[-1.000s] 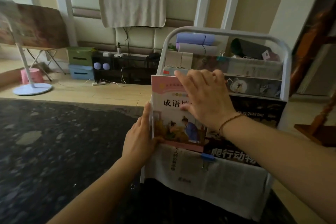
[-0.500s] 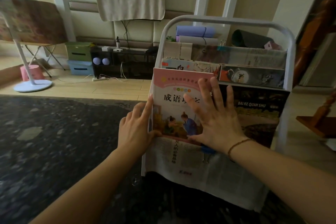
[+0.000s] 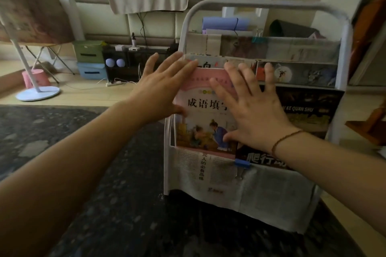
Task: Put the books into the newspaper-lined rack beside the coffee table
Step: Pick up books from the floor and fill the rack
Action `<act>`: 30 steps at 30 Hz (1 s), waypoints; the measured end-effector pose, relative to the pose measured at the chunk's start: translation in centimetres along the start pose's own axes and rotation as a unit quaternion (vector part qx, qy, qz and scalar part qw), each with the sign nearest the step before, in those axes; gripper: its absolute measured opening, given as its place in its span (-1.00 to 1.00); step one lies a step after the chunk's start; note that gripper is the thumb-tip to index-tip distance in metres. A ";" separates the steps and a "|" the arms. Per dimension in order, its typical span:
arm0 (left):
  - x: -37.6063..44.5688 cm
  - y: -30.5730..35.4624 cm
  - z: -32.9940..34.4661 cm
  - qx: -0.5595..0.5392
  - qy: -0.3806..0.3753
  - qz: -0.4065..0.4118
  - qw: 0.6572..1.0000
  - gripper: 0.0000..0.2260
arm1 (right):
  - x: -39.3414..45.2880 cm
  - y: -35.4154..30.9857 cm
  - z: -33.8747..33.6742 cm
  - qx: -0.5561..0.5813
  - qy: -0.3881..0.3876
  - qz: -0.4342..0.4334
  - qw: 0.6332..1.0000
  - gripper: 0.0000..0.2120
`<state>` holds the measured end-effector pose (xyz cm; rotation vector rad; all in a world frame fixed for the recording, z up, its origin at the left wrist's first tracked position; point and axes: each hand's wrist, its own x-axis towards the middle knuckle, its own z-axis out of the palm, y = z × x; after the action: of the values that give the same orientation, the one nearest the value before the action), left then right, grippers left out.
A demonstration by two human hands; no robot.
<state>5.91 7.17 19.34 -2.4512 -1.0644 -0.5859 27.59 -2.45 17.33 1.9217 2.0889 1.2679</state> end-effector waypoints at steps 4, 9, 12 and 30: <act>-1.1 0.9 1.2 -0.039 -0.003 -0.008 0.999 -0.03 | -0.7 -0.7 0.8 -0.006 -0.003 -0.022 1.000 0.30; -2.1 1.6 2.6 -0.063 0.000 0.001 0.998 -0.09 | -2.2 -1.7 2.0 0.020 0.017 -0.032 0.999 0.24; -2.1 1.8 2.7 -0.053 0.005 0.019 0.998 -0.10 | -2.2 -1.1 1.6 0.071 0.078 -0.042 0.993 -0.10; -3.6 2.6 2.4 -0.056 -0.012 -0.009 0.998 -0.13 | -1.6 -3.5 -1.3 0.079 0.027 0.043 0.996 -0.38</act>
<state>6.09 4.67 14.99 -2.5534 -1.0918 -0.6396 24.39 -4.20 15.43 2.0862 2.2168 1.2163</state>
